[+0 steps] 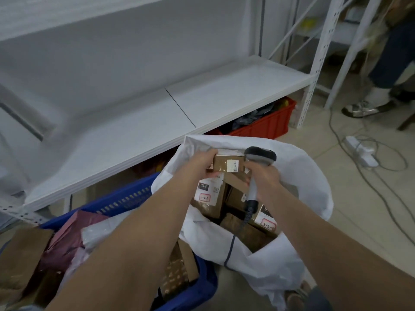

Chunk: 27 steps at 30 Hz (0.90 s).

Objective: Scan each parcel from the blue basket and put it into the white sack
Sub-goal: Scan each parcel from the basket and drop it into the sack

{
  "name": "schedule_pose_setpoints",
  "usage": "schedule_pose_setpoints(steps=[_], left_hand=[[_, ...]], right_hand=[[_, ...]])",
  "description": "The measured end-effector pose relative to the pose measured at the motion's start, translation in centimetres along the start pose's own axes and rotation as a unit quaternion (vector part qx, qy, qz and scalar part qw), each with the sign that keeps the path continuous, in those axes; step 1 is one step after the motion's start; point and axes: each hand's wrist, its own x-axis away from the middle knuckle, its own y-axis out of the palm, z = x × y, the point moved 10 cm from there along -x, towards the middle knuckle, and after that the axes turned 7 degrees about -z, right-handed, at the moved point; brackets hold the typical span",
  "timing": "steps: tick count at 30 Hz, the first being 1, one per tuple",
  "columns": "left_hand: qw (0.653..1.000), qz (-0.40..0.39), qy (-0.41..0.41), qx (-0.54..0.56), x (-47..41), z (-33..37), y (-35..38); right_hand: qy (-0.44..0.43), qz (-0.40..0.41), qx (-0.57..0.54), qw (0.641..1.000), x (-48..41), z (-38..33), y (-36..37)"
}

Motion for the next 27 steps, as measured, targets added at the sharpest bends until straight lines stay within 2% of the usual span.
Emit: schedule_pose_setpoints(steps=[4, 8, 13, 19, 27], left_hand=[[0.999, 0.013, 0.038, 0.013, -2.0, 1.3, 0.9], [0.998, 0.01, 0.053, -0.03, -2.3, -0.1, -0.3], [0.995, 0.037, 0.06, -0.077, 1.8, -2.7, -3.2], [0.992, 0.101, 0.055, -0.059, 9.2, -6.9, -10.0], [0.965, 0.181, 0.01, -0.19, 16.8, -15.9, -22.9]], right_hand=[[0.008, 0.004, -0.029, 1.0, -1.4, 0.9, -0.5], [-0.002, 0.008, -0.019, 1.0, -0.9, 0.7, -0.4], [-0.028, -0.035, -0.034, 0.998, 2.4, -0.3, 1.7], [-0.031, -0.093, -0.018, 0.995, 8.9, 1.5, 7.0], [0.029, -0.194, 0.063, 0.978, 16.5, 8.8, 16.9]])
